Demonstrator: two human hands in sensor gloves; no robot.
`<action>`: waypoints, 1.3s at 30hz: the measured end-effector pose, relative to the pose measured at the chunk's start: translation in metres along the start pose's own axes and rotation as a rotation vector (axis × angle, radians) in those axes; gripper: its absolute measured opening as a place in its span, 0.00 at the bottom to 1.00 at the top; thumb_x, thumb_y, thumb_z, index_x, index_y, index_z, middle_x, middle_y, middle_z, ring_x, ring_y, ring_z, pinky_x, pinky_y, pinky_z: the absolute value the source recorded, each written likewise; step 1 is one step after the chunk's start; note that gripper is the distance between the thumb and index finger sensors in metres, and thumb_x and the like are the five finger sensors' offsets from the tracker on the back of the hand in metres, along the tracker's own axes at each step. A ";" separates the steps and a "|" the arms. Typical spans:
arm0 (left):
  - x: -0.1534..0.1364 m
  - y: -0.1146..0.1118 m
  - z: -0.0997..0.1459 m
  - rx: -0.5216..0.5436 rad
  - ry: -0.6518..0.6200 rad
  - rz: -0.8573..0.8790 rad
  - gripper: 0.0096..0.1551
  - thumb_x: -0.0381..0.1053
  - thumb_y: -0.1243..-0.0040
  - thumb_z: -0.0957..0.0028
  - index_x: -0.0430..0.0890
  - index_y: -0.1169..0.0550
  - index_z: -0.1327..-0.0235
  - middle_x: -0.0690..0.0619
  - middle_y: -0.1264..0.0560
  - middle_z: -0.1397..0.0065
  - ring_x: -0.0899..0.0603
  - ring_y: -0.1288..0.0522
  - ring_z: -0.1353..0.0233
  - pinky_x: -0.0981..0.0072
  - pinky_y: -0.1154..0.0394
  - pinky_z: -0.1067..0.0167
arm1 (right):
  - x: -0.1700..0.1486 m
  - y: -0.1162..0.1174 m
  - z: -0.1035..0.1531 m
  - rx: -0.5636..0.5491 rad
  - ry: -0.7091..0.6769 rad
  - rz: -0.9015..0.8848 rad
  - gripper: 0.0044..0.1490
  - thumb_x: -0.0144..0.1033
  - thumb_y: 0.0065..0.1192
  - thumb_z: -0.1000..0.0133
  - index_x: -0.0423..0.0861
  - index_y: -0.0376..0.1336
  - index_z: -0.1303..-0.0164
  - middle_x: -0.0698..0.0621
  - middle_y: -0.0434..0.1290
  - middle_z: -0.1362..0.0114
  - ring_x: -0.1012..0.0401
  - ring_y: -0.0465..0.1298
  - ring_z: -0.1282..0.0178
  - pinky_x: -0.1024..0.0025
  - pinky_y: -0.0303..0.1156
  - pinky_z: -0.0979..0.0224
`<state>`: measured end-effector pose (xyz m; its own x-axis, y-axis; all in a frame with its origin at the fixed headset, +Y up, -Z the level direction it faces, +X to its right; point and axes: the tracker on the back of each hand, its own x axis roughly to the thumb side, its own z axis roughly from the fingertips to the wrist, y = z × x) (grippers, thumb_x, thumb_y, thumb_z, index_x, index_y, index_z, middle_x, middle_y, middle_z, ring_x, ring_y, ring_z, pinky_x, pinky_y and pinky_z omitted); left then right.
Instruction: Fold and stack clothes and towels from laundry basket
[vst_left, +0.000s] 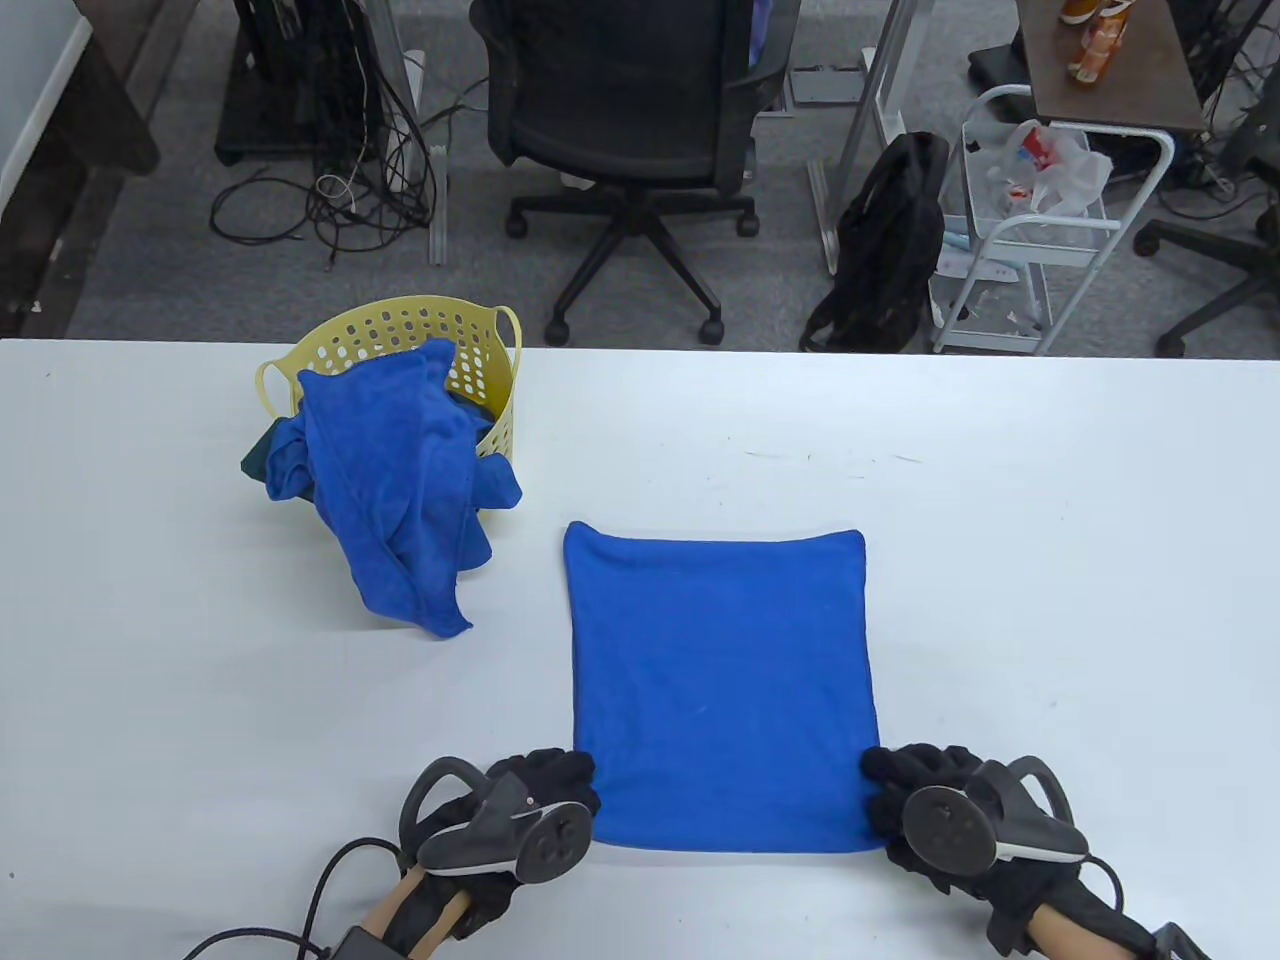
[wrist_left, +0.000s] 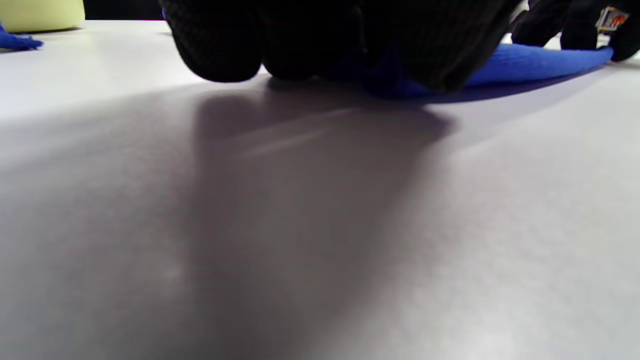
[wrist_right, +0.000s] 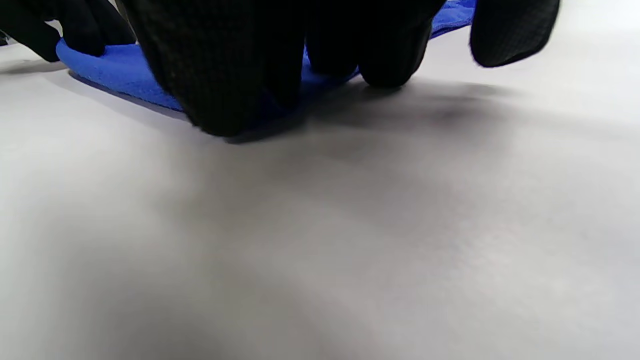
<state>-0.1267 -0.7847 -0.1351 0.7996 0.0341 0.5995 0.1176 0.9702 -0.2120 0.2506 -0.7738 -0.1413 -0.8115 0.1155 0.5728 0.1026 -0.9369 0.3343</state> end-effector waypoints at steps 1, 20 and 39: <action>-0.001 0.000 0.000 0.004 0.000 0.001 0.30 0.60 0.34 0.46 0.59 0.27 0.29 0.53 0.33 0.15 0.43 0.29 0.20 0.50 0.25 0.28 | 0.000 0.000 0.000 -0.005 -0.002 0.006 0.30 0.40 0.73 0.45 0.47 0.66 0.33 0.43 0.54 0.12 0.42 0.59 0.17 0.27 0.57 0.23; -0.023 0.037 0.019 -0.309 -0.269 0.811 0.26 0.56 0.39 0.38 0.47 0.20 0.31 0.42 0.26 0.19 0.36 0.22 0.26 0.41 0.24 0.31 | -0.035 -0.039 0.029 0.105 -0.218 -0.730 0.25 0.33 0.69 0.43 0.34 0.79 0.43 0.34 0.76 0.24 0.35 0.75 0.28 0.27 0.67 0.32; -0.079 0.047 -0.115 -0.209 0.603 0.128 0.27 0.62 0.37 0.42 0.56 0.23 0.32 0.45 0.29 0.18 0.36 0.26 0.24 0.42 0.27 0.29 | -0.052 -0.055 -0.127 -0.063 0.521 0.094 0.23 0.38 0.63 0.38 0.44 0.69 0.35 0.40 0.70 0.23 0.40 0.72 0.27 0.32 0.64 0.27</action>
<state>-0.1164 -0.7698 -0.2814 0.9980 -0.0533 0.0340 0.0627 0.8982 -0.4350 0.2138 -0.7698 -0.2844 -0.9804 -0.1339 0.1448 0.1665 -0.9553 0.2445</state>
